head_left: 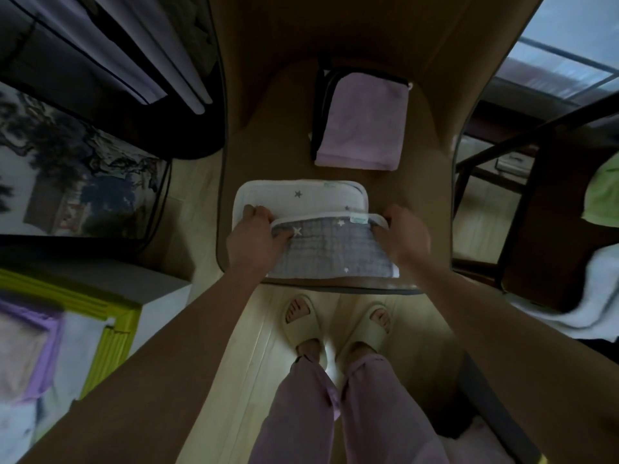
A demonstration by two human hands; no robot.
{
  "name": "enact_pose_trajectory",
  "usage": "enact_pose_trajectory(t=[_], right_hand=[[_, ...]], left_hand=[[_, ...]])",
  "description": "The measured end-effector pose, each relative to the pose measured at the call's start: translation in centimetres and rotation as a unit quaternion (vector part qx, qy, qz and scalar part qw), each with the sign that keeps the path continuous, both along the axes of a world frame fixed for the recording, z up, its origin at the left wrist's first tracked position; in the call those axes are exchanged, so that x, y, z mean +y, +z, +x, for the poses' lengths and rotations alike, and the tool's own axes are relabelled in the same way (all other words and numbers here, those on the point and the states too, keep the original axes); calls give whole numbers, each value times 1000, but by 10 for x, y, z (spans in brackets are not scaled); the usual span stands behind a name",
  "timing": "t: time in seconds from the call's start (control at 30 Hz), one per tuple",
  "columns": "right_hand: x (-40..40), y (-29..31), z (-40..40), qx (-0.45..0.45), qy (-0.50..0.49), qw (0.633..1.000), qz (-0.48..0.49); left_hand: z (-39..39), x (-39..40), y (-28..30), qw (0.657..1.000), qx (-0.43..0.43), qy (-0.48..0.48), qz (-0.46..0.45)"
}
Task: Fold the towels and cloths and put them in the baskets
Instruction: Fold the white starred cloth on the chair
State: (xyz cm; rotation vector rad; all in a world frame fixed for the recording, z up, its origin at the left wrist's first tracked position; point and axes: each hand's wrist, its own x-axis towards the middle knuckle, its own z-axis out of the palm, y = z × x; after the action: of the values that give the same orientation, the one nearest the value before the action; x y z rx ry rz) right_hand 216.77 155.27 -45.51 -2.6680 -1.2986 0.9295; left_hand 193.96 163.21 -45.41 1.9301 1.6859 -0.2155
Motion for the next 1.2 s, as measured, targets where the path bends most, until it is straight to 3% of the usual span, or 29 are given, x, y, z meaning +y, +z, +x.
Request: enact_pose_trajectory(t=[0.13,0.33,0.63,0.8,1.2], right_hand=[[-9,0,-1,-15,30,999,37],[-33,2,-11,76,-90,987,114],[-34,8,-17,107,-137,963,206],[-13,20,-33,142,-127,955,229],[43,-11,-33,84,-81,974,195]], left_hand=[[-3,6,-3,1000,-9,-26,-15],[-4,-15,4,970,-201,98,-100],[-4,-18,5,964,-251,89,16],[-16,-3,13,962,-223,130,88],[-21,29,-8,984,-79,146,70]])
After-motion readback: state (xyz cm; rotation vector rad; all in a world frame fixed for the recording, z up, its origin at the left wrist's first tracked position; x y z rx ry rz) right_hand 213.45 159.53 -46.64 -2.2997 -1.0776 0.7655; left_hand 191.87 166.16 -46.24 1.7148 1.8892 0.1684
